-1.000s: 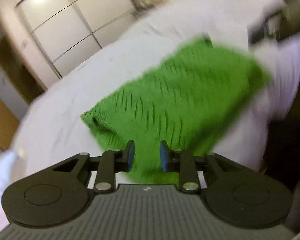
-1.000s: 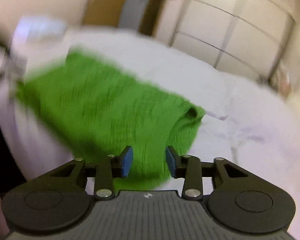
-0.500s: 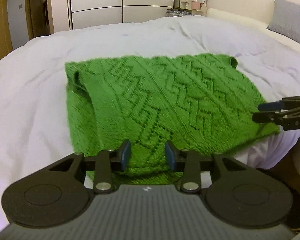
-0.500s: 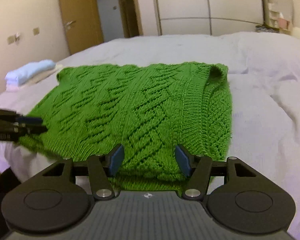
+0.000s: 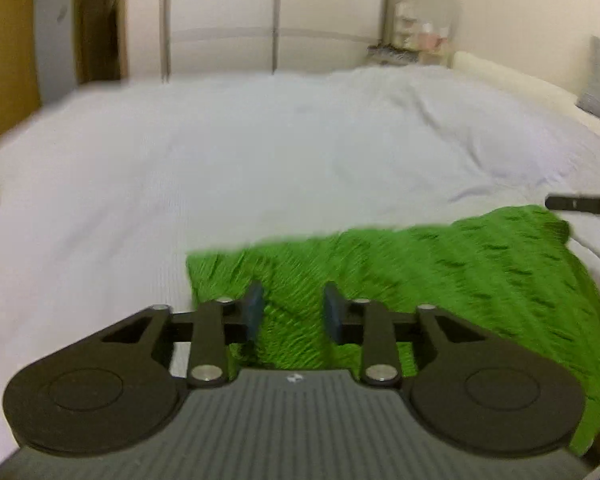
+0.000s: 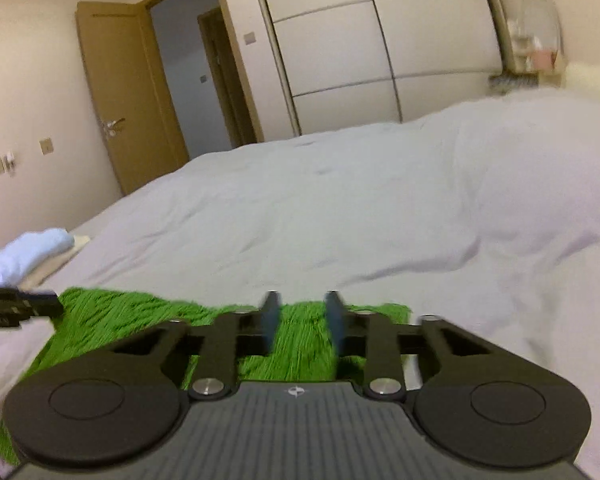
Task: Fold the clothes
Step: 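Pinch the folded edge with the left gripper while the right gripper pinches it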
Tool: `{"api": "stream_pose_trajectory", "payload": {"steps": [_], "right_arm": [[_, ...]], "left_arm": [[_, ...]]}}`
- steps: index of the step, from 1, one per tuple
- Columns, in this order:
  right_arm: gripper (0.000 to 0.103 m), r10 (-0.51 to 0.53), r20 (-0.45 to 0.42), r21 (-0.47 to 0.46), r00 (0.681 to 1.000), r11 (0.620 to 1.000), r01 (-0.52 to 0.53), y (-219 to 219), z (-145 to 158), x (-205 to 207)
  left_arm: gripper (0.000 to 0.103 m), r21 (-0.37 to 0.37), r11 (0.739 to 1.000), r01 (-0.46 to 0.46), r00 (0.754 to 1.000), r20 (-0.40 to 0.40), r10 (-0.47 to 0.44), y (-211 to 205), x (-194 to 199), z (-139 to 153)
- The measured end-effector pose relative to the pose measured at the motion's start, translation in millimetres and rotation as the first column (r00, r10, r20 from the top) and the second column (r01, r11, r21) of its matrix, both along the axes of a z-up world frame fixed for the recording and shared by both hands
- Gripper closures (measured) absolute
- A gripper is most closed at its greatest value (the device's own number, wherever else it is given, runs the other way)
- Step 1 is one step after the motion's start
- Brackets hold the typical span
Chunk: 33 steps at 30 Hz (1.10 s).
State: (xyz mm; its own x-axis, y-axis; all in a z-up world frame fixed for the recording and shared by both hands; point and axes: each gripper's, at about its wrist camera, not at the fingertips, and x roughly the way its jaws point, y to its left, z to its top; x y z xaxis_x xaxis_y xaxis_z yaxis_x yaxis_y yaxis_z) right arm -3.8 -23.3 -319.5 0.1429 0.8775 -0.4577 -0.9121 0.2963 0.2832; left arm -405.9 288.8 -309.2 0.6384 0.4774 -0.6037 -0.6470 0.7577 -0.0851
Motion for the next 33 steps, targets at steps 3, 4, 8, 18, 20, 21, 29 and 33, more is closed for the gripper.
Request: {"api": "stream_pose_trajectory", "payload": {"steps": [3, 4, 8, 18, 20, 21, 29, 33], "right_arm": [[0.091, -0.022, -0.037, -0.115, 0.999, 0.993, 0.018, 16, -32, 17], [0.098, -0.034, -0.054, -0.142, 0.998, 0.99, 0.026, 18, -43, 21], [0.103, -0.075, -0.146, -0.119, 0.986, 0.991, 0.058, 4, -62, 31], [0.084, -0.113, -0.063, -0.032, 0.992, 0.993, 0.111, -40, -15, -15], [0.084, -0.122, -0.043, -0.039, 0.992, 0.992, 0.12, -35, -9, -13], [0.084, -0.126, -0.035, -0.042, 0.991, 0.991, 0.125, -31, -7, -10], [0.092, -0.112, -0.079, -0.197, 0.99, 0.976, 0.095, 35, -54, 41], [0.098, -0.166, -0.136, -0.206, 0.977, 0.969, 0.136, 31, -55, 46]], "left_arm": [[0.082, -0.137, 0.99, -0.04, 0.994, 0.091, 0.053, 20, -19, -30], [0.082, -0.182, 0.982, -0.05, 0.988, 0.136, 0.076, 24, -30, -36], [0.088, -0.348, 0.934, -0.081, 0.942, 0.278, 0.185, 31, -63, -45], [0.076, -0.162, 0.981, -0.11, 0.963, 0.226, 0.145, 15, -41, 11], [0.076, -0.143, 0.983, -0.12, 0.974, 0.177, 0.144, 21, -34, 11], [0.076, -0.137, 0.982, -0.129, 0.977, 0.151, 0.149, 26, -28, 10], [0.076, -0.171, 0.975, -0.144, 0.987, 0.048, 0.155, 44, -16, -31], [0.08, -0.17, 0.971, -0.17, 0.984, 0.03, 0.178, 42, -13, -23]]}}
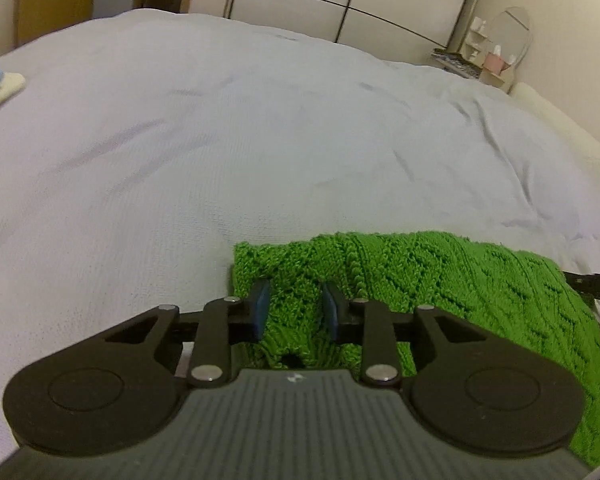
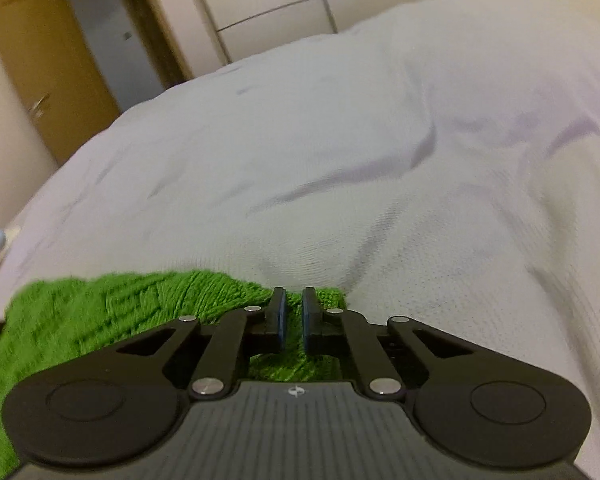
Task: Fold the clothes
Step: 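Pinch the folded edge with the left gripper while the right gripper pinches it, then release the folded edge and hold both grippers open above the vest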
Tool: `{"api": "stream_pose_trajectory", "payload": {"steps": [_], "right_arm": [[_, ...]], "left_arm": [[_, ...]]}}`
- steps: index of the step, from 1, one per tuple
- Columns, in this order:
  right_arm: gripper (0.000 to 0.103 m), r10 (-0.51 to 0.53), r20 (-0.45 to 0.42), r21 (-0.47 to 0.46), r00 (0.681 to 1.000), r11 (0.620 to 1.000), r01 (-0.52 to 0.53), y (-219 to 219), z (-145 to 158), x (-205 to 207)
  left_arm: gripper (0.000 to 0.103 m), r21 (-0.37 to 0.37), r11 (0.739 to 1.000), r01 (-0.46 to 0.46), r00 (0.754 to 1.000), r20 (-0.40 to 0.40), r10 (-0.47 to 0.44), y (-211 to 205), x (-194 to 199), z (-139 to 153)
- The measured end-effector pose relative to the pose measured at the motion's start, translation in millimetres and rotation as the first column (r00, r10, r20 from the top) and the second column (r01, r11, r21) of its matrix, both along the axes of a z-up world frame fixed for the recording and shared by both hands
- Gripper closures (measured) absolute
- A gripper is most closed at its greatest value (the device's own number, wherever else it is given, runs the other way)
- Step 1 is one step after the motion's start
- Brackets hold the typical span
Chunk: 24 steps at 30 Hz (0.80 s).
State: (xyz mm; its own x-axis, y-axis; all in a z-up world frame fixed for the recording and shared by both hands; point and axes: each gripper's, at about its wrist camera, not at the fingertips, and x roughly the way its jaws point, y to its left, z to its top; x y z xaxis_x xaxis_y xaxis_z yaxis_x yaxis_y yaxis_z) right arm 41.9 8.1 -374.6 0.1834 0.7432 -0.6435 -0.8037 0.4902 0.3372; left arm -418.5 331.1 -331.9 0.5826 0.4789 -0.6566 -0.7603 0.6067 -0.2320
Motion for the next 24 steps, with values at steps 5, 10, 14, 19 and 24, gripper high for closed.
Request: {"api": "stream_pose_trajectory", "payload": {"steps": [5, 10, 14, 19, 24], "right_arm": [[0.079, -0.051, 0.087, 0.091, 0.995, 0.995, 0.043, -53, 44, -45], [0.077, 0.003, 0.058, 0.147, 0.998, 0.989, -0.012, -112, 52, -122], [0.074, 0.051, 0.048, 0.098, 0.998, 0.994, -0.056, -135, 36, -171], [0.075, 0.028, 0.04, -0.007, 0.999, 1.0, -0.028, -139, 20, -183], [0.053, -0.024, 0.046, 0.036, 0.999, 0.999, 0.022, -159, 51, -183]], "left_arm": [[0.075, 0.077, 0.997, 0.019, 1.0, 0.013, -0.02, -54, -17, 37], [0.074, 0.1, 0.991, 0.087, 0.996, -0.005, -0.087, -134, -34, 44], [0.071, 0.046, 0.996, 0.08, 0.99, -0.118, -0.074, -172, -32, 18], [0.07, 0.096, 0.995, 0.03, 0.978, -0.209, -0.009, -196, -28, 16], [0.046, 0.102, 0.995, -0.006, 0.98, -0.198, 0.026, -211, -30, 48]]}}
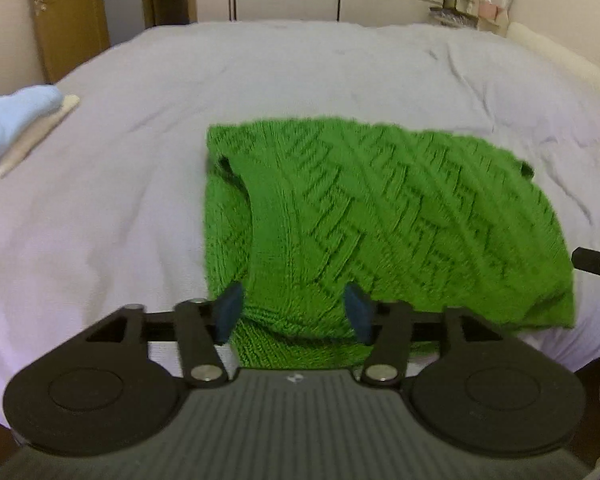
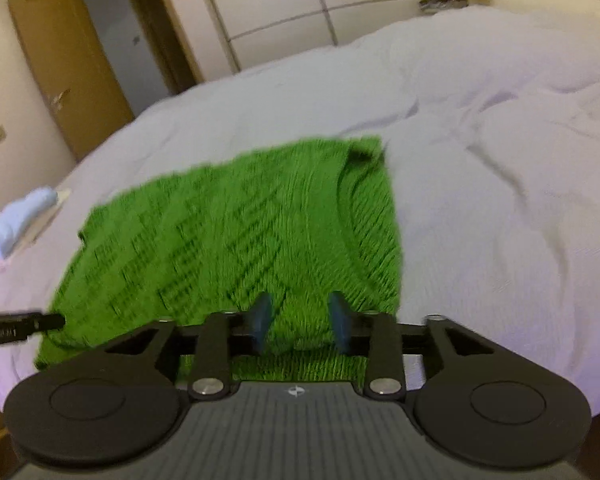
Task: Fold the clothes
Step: 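Release the folded edge and hold both grippers open above the vest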
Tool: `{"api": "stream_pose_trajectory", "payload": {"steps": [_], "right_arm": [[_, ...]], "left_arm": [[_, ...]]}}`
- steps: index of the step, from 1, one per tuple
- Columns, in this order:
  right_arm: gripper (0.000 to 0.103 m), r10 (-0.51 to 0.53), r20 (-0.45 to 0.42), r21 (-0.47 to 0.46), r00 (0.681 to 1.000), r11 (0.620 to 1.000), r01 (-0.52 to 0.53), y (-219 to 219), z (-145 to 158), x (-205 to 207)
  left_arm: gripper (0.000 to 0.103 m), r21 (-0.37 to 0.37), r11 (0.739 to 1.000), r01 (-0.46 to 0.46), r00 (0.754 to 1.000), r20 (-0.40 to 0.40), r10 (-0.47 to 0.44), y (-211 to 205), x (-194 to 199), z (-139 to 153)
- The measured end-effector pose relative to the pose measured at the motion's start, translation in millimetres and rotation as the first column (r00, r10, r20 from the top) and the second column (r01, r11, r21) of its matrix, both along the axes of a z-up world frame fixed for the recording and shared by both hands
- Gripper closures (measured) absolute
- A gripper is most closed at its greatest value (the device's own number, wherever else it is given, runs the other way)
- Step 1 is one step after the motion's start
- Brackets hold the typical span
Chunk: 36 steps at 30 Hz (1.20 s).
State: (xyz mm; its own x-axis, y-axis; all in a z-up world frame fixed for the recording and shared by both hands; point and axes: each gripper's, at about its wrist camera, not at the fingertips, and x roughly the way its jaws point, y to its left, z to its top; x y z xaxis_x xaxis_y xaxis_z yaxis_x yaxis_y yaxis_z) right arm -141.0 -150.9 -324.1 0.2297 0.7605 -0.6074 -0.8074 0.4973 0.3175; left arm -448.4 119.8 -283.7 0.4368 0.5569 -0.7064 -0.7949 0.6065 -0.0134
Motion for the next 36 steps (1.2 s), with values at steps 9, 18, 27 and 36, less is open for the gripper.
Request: {"api": "stream_pose_trajectory", "payload": {"steps": [9, 18, 27, 36], "right_arm": [[0.016, -0.014, -0.02, 0.052, 1.0, 0.999, 0.015, -18, 49, -22], [0.008, -0.007, -0.019, 0.007, 1.0, 1.0, 0.007, -23, 58, -47], [0.004, -0.022, 0.014, -0.006, 1.0, 1.0, 0.022, -34, 63, -62], [0.004, -0.034, 0.002, -0.053, 0.999, 0.998, 0.034, -40, 49, -65]], "left_arm": [[0.027, 0.026, 1.0, 0.0, 1.0, 0.017, 0.0, -42, -5, 45], [0.024, 0.022, 0.999, -0.035, 0.999, -0.031, 0.035, -61, -10, 47], [0.021, 0.027, 0.999, -0.028, 0.998, -0.056, 0.029, -76, -15, 43], [0.02, 0.017, 1.0, -0.019, 0.996, -0.085, 0.02, -79, -16, 34]]}}
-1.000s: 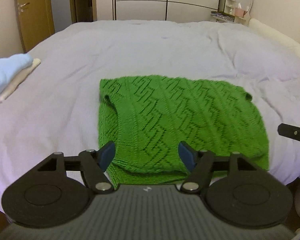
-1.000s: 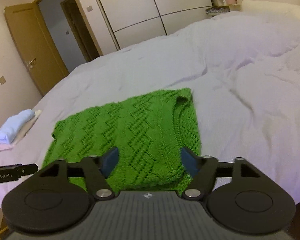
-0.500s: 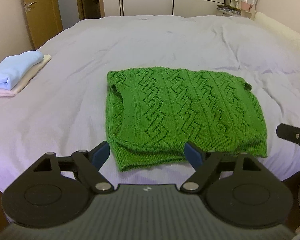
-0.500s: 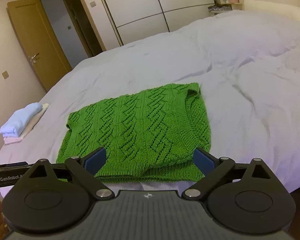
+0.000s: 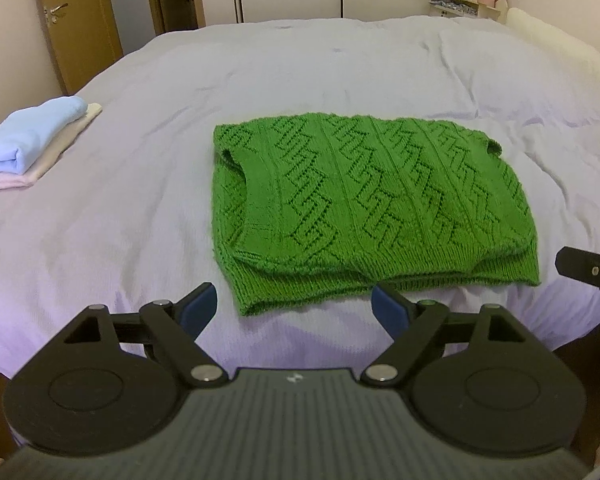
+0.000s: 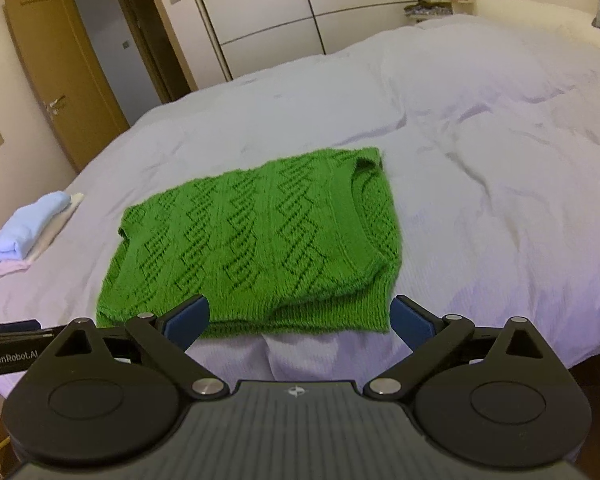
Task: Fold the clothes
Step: 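Release the folded edge and hold both grippers open above the vest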
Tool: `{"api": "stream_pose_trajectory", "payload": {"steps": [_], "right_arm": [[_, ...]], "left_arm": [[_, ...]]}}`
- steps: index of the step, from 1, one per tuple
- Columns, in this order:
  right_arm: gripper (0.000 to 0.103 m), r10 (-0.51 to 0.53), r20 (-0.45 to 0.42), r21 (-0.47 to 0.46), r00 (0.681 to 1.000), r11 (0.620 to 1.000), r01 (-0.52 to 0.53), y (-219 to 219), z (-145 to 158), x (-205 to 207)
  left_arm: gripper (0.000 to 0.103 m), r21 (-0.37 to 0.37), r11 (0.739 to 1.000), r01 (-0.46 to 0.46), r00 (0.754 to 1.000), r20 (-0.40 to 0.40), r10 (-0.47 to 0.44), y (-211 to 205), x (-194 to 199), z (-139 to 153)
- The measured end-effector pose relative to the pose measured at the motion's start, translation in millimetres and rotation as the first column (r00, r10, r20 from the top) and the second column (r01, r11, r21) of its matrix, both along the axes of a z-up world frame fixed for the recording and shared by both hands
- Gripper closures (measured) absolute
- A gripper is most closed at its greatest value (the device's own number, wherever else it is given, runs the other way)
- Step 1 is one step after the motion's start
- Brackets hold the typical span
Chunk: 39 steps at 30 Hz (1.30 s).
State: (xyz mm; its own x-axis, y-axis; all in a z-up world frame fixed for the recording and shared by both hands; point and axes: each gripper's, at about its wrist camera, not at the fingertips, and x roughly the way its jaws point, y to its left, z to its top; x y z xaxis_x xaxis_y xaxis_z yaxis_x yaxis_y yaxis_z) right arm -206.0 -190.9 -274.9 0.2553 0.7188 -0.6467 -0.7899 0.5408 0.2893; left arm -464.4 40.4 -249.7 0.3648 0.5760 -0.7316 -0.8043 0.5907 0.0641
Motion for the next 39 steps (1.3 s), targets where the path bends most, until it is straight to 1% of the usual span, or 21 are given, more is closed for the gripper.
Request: {"api": "stream_pose_trajectory", "payload": {"steps": [8, 22, 39], "right_arm": [[0.004, -0.007, -0.018, -0.031, 1.0, 1.0, 0.006, 5, -10, 3], [0.004, -0.008, -0.062, -0.075, 0.998, 0.997, 0.003, 20, -31, 15], [0.004, -0.02, -0.105, -0.126, 0.994, 0.992, 0.007, 38, -52, 31]], "left_arm": [[0.019, -0.019, 1.0, -0.011, 1.0, -0.023, 0.011, 4, -1, -10], [0.019, -0.06, 0.997, -0.038, 0.998, -0.054, 0.035, 23, 4, -26], [0.019, -0.085, 0.996, -0.03, 0.997, -0.075, 0.023, 44, 16, -39]]}}
